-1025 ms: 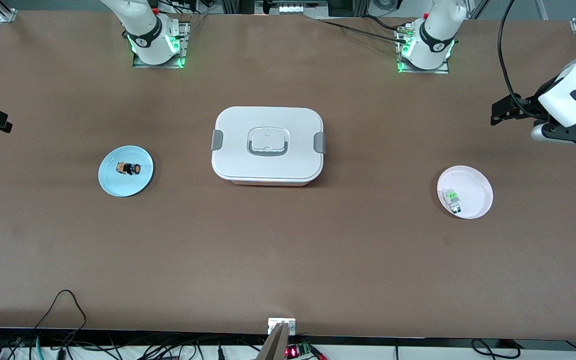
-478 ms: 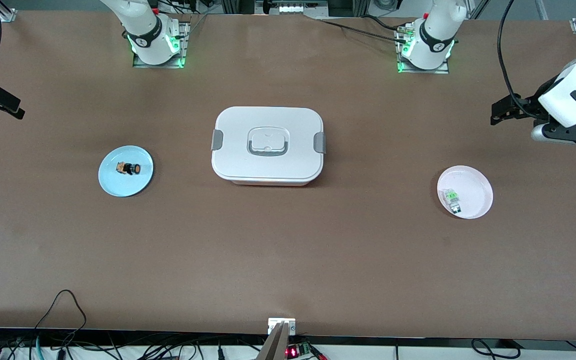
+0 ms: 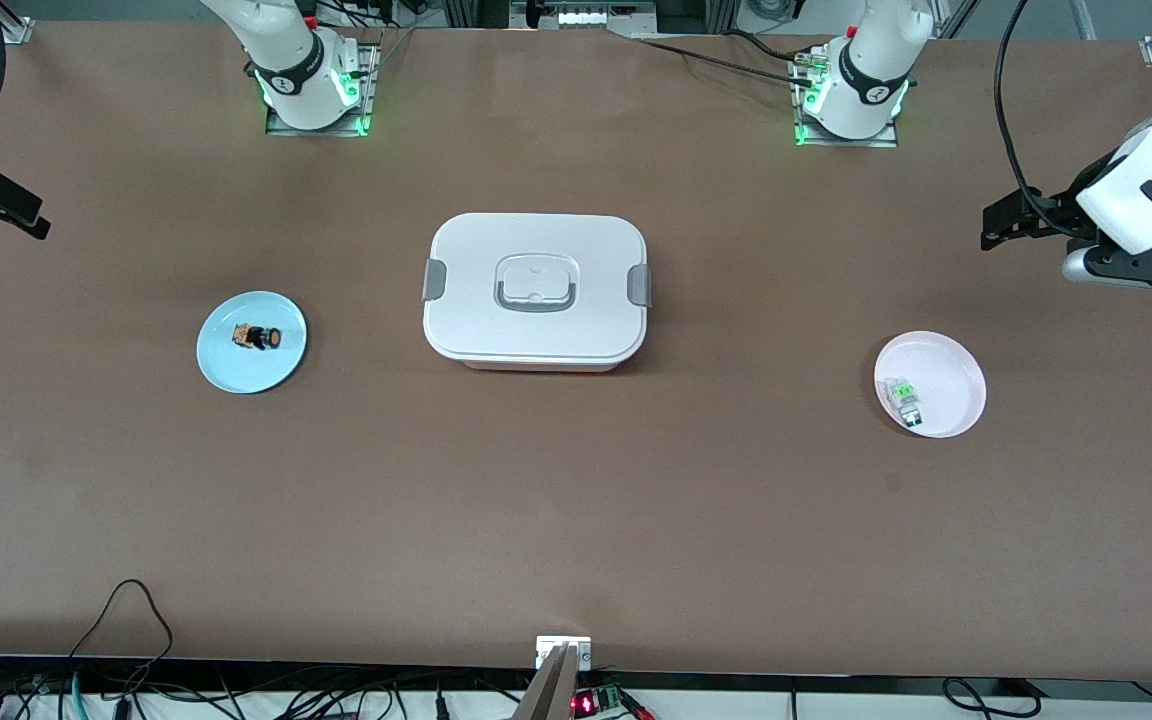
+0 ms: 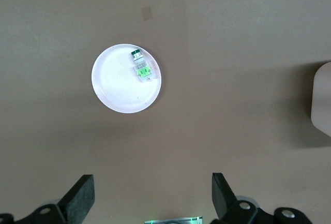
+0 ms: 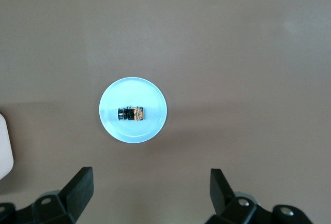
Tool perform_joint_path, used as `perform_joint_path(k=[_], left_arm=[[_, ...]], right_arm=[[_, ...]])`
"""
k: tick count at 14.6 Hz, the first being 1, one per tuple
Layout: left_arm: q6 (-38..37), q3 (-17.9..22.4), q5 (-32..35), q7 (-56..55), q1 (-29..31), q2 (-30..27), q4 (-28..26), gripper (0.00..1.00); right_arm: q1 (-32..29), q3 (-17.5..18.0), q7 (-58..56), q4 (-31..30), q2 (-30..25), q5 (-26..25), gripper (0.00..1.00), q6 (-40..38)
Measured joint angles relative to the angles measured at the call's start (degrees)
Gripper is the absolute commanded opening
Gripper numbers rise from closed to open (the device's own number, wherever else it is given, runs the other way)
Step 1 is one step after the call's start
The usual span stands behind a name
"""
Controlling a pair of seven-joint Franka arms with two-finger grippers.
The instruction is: Transfer orange switch to right arm and place
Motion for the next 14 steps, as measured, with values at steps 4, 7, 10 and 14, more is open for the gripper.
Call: perform_joint_path(k=[4, 7, 10, 14], left_arm=[[0.00, 0.00, 0.00, -0.04, 0.00, 0.00, 0.00, 1.00], [0.00, 0.00, 0.00, -0.22, -0.07, 0.00, 0.01, 1.00], [0.00, 0.00, 0.00, -0.29, -0.10, 0.00, 0.02, 1.00], [0.00, 0.00, 0.00, -0.32, -0.10, 0.00, 0.03, 1.00]], right_arm=[[0.09, 0.01, 0.00, 0.65, 0.09, 0.00, 1.00, -0.01], [0.14, 0.01, -0.01, 1.71, 0.09, 0.00, 1.00, -0.44], [0.20, 0.05, -0.01, 1.81, 0.11, 0.00, 1.00, -1.87], [0.21, 0.05, -0.02, 1.81, 0.12, 0.01, 1.00, -2.41]])
